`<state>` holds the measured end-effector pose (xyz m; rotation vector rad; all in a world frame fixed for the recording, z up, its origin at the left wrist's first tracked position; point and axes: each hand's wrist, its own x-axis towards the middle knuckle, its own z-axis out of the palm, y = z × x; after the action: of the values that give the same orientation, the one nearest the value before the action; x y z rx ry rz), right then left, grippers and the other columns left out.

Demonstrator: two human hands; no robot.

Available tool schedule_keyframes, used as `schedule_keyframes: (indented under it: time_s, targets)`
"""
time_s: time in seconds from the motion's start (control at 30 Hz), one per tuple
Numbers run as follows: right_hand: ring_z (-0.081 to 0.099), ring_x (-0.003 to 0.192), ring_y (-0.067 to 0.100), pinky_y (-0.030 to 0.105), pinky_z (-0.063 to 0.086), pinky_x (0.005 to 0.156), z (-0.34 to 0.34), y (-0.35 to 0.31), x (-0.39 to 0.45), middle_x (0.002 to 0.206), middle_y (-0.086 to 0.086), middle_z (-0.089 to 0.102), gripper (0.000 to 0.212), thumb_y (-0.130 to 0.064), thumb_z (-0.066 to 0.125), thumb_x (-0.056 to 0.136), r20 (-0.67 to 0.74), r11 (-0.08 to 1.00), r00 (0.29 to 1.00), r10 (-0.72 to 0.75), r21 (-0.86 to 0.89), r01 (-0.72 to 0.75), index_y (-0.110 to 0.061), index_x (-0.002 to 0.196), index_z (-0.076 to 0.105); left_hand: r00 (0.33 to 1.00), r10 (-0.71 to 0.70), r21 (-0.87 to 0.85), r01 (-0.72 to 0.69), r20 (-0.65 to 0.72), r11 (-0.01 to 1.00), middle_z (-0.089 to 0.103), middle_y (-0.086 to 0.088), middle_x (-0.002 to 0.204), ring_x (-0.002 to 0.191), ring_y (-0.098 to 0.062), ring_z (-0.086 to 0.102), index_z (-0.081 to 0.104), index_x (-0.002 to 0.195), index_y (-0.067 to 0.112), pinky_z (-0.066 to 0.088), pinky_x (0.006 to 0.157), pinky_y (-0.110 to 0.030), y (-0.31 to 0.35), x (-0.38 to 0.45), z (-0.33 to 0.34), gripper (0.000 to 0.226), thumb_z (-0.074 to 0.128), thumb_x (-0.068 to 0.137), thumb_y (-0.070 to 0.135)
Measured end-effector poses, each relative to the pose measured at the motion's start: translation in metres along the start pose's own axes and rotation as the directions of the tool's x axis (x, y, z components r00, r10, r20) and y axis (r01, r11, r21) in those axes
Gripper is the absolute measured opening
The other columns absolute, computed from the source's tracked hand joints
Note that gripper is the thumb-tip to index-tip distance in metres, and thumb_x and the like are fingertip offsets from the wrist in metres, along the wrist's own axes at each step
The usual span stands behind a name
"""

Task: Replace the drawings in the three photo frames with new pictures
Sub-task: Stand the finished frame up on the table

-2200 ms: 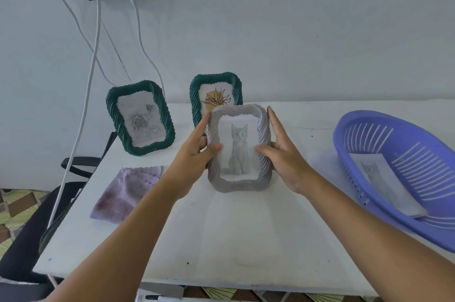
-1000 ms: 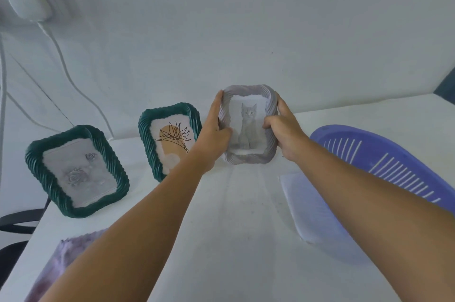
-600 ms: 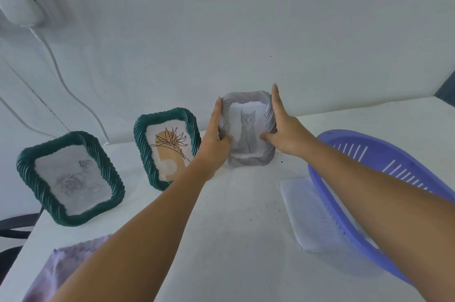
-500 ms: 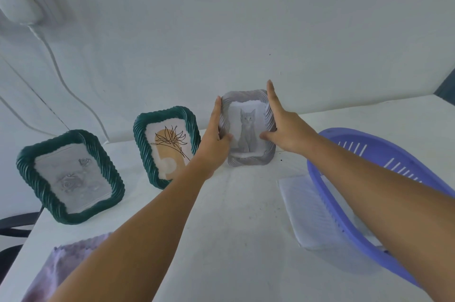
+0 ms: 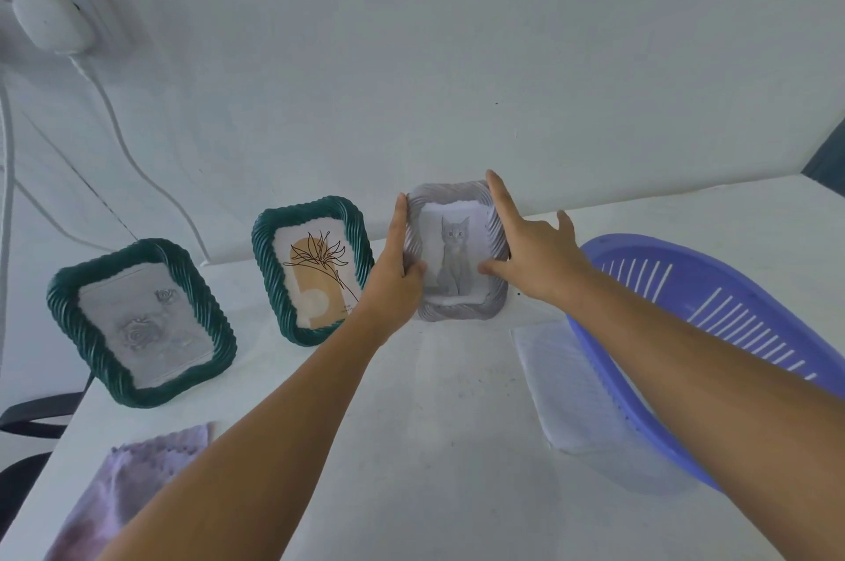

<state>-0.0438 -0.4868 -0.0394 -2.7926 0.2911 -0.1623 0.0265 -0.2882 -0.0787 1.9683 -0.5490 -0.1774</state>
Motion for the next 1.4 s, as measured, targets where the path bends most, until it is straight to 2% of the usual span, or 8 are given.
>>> schedule_keyframes:
  time_s: [0.27,0.43,0.6,0.7,0.8,0.97,1.27,1.4]
  targets:
    - [0.066,0.084,0.025,0.058,0.02,0.12,0.003,0.001,-0.001,0.066,-0.006,0.059,0.118,-0.044,0.071,0.091,-0.005,1.0,1.0,0.012,0.015,-0.012,-0.044,0.151,-0.031,1.0,-0.017,0.212,0.016,0.005,0.977,0.039,-0.001,0.074,0.062,-0.015,0.043,-0.018,0.155,0.049,0.041,0.057,-0.027,0.013,-0.006,-0.002,0.092,0.043,0.102,0.005]
    - [0.062,0.104,0.029,0.062,0.026,0.116,-0.002,0.005,-0.006,0.1,0.003,0.062,0.117,-0.052,0.069,0.09,-0.067,1.0,0.997,-0.024,-0.018,0.023,-0.04,0.153,-0.028,0.995,-0.038,0.373,0.071,-0.095,0.925,0.039,-0.003,0.12,0.088,-0.021,0.056,-0.02,0.157,0.04,0.041,0.073,-0.028,0.026,-0.017,0.002,0.093,0.049,0.102,0.011]
    - [0.057,0.106,0.037,0.052,0.047,0.095,-0.009,0.016,-0.024,0.115,0.014,0.055,0.11,-0.063,0.064,0.089,-0.224,0.997,0.975,-0.006,-0.073,-0.011,-0.025,0.161,-0.01,0.975,0.12,0.492,-0.013,-0.187,0.871,0.032,-0.006,0.128,0.107,-0.021,0.036,-0.001,0.162,0.026,0.034,0.092,-0.031,0.032,-0.038,0.011,0.088,0.058,0.098,0.011]
    - [0.052,0.112,0.038,0.049,0.048,0.089,-0.017,0.021,-0.045,0.124,0.018,0.049,0.102,-0.058,0.064,0.091,-0.245,0.996,0.967,0.068,-0.034,-0.078,-0.022,0.162,0.0,0.986,0.125,0.422,-0.067,-0.111,0.904,0.044,-0.005,0.126,0.11,-0.022,0.049,0.04,0.144,0.023,0.046,0.094,-0.036,0.035,-0.059,0.025,0.049,0.059,0.099,0.022]
    - [0.049,0.122,0.04,0.049,0.048,0.095,-0.025,0.023,-0.068,0.138,0.019,0.041,0.096,-0.053,0.063,0.094,-0.148,0.986,0.975,0.166,0.049,-0.16,-0.024,0.162,0.002,0.998,-0.055,0.335,0.045,0.019,0.941,0.061,-0.002,0.115,0.096,-0.017,0.062,0.056,0.123,0.021,0.05,0.073,-0.025,0.041,-0.075,0.043,0.026,0.06,0.1,0.032]
    - [0.056,0.126,0.034,0.046,0.048,0.097,-0.03,0.033,-0.097,0.138,0.009,0.055,0.096,-0.059,0.059,0.094,0.056,0.963,0.966,0.251,0.09,-0.255,-0.027,0.161,-0.001,0.879,-0.405,0.042,0.408,0.253,0.912,0.068,-0.005,0.108,0.092,-0.021,0.072,0.055,0.122,0.018,0.059,0.092,-0.041,0.05,-0.087,0.073,0.037,0.069,0.093,0.036]
    - [0.055,0.127,0.032,0.042,0.044,0.098,-0.028,0.041,-0.126,0.136,0.006,0.061,0.078,-0.058,0.056,0.097,0.14,0.948,0.956,0.257,0.157,-0.278,-0.024,0.159,0.024,0.773,-0.522,-0.174,0.605,0.361,0.777,0.061,-0.02,0.124,0.096,-0.029,0.068,0.038,0.128,0.016,0.06,0.09,-0.039,0.068,-0.088,0.099,0.051,0.073,0.093,0.018]
    - [0.056,0.124,0.031,0.039,0.043,0.092,-0.026,0.04,-0.128,0.132,0.005,0.063,0.075,-0.056,0.055,0.098,0.119,0.953,0.964,0.238,0.165,-0.256,-0.023,0.158,0.026,0.711,-0.589,-0.254,0.694,0.383,0.673,0.067,-0.02,0.113,0.091,-0.03,0.067,0.052,0.117,0.002,0.06,0.089,-0.04,0.074,-0.086,0.11,0.036,0.075,0.089,0.006]
